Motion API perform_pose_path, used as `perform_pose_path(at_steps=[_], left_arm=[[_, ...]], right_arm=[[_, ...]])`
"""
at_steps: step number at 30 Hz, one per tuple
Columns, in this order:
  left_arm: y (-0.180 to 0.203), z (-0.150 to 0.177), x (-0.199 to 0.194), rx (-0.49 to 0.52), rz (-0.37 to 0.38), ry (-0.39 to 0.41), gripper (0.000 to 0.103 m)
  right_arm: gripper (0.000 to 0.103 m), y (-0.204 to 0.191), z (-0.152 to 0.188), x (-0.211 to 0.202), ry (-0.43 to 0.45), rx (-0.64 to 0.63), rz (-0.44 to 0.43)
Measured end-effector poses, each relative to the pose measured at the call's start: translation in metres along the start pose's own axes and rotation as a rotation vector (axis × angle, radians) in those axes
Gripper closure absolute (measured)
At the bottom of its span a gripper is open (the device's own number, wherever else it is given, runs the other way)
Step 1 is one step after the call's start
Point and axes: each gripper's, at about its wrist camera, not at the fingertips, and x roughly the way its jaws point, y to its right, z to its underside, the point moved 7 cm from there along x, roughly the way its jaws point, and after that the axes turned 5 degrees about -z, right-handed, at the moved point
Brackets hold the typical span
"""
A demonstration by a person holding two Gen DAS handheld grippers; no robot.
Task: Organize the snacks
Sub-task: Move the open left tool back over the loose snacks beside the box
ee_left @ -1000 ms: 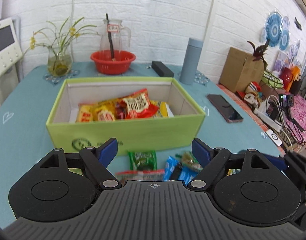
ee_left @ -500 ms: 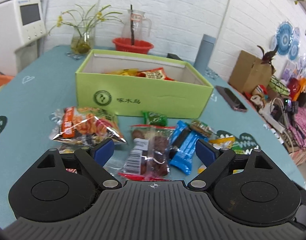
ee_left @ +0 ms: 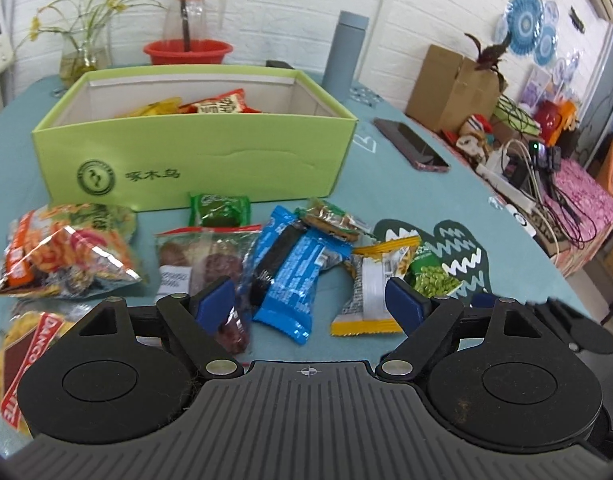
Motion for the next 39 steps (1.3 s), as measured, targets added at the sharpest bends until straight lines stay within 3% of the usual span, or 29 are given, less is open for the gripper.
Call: perform_pose_path(at_steps=[6,10,16,25,31,39], left_arm=[[0.008,-0.007,0.015,-0.009,0.018,-0.024,0.031],[0.007,-0.01,0.023,-0.004,-0.003,-0.025,0.032],[0.003,-0.013,0.033,-0.011,-0.02,-0.044,0.032],[-0.001,-0.011,0.038,-0.018,-0.01,-0.057,0.032],[-0.004,-0.012,0.034,-0.036,-0.012,-0.05,0.034],[-0.018,-0.013,0.018,-0.067,0.007,-0.027,0.033]], right_arm=[[0.001,0.025,-0.019,0.017,-0.003,-0.042,0.078],[0.001,0.037,-0.025,0.043,-0.054,-0.02,0.046],[0.001,0.048,-0.027,0.049,-0.082,0.006,-0.008],[0.001,0.083,-0.018,0.024,-0.071,0.05,0.161],[0.001,0.035,-0.034,0.009,-0.006,0.014,-0.002],[0.001,-0.012,-0.023,0.057,-0.133,-0.122,-0.071]])
